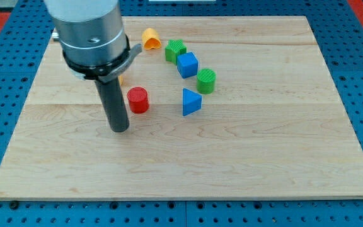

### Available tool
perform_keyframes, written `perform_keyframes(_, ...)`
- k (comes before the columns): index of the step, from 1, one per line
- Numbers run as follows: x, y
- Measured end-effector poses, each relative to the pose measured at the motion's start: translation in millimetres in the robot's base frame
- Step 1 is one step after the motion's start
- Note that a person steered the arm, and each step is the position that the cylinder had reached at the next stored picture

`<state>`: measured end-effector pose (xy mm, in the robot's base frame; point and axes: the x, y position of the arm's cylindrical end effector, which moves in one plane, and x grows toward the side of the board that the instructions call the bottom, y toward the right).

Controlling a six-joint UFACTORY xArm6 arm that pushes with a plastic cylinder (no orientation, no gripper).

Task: Move the blue triangle right to the red circle

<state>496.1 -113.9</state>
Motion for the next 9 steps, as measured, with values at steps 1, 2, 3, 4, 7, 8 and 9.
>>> perform_keyframes(1, -19.8, -5.6)
perform_keyframes(2, -31.1, -9.0)
perform_keyframes(3, -31.1, -11.1)
perform_keyframes(4, -17.7, -18.8)
perform_keyframes(7, -9.0, 92.1)
perform_keyframes(8, -9.0, 92.3)
perform_keyframes(9, -9.0, 92.3)
